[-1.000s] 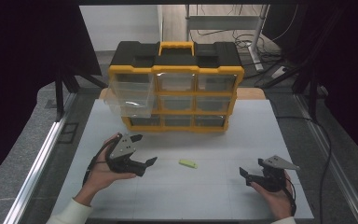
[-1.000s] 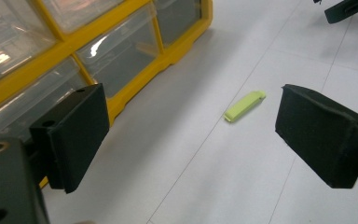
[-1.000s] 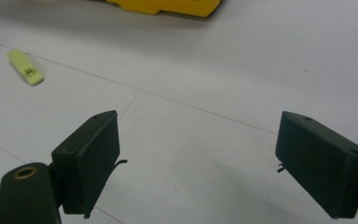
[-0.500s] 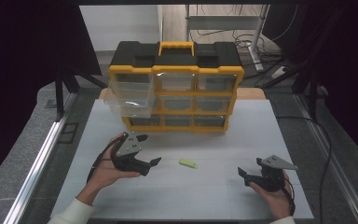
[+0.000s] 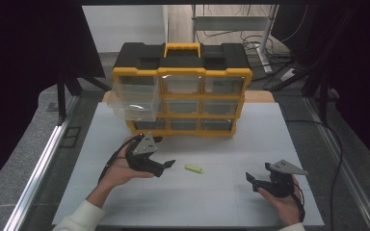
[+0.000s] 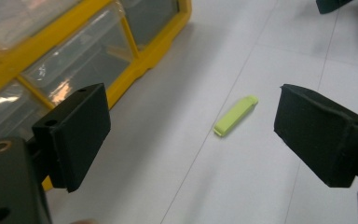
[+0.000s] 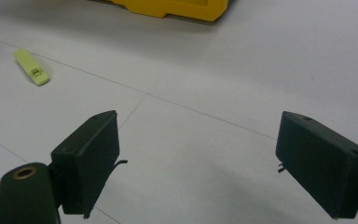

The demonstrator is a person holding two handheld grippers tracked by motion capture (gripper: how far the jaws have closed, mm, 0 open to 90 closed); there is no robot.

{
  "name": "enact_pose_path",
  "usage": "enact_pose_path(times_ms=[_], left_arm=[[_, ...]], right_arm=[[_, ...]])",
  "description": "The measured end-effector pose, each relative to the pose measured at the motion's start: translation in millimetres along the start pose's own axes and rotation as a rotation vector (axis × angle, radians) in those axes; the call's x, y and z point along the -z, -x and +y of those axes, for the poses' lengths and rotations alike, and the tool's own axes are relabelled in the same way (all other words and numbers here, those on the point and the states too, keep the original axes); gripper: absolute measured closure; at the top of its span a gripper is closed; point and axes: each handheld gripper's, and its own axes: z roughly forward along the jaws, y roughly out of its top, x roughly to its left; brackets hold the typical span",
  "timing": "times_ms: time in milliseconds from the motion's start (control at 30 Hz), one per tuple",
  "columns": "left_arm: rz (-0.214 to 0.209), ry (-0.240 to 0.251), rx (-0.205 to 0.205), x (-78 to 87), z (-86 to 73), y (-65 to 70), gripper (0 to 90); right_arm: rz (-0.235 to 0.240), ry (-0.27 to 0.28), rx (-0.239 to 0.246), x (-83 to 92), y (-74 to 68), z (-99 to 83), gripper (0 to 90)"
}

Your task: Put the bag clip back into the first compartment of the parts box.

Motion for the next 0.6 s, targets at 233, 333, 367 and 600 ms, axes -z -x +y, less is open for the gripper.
enact_pose_path(times_ms=[233, 333, 367, 600], left_arm=[[-0.010, -0.008, -0.007, -7.0, 4.0, 1.8, 11.3], [-0.013, -0.010, -0.015, -10.1, 6.1, 3.0, 11.9], [-0.015, -0.010, -0.018, -11.0, 6.6, 3.2, 12.0], [-0.028, -0.021, -0.016, -19.2, 8.9, 1.5, 13.1]], right_arm=[[0.007, 0.001, 0.003, -0.2, -0.8, -0.1, 13.7], [0.006, 0.001, 0.002, -0.4, -0.6, 0.0, 13.7], [0.007, 0.000, 0.001, -0.5, -0.6, 0.0, 13.7], [0.006, 0.001, 0.004, -0.5, -0.5, -0.2, 13.7]])
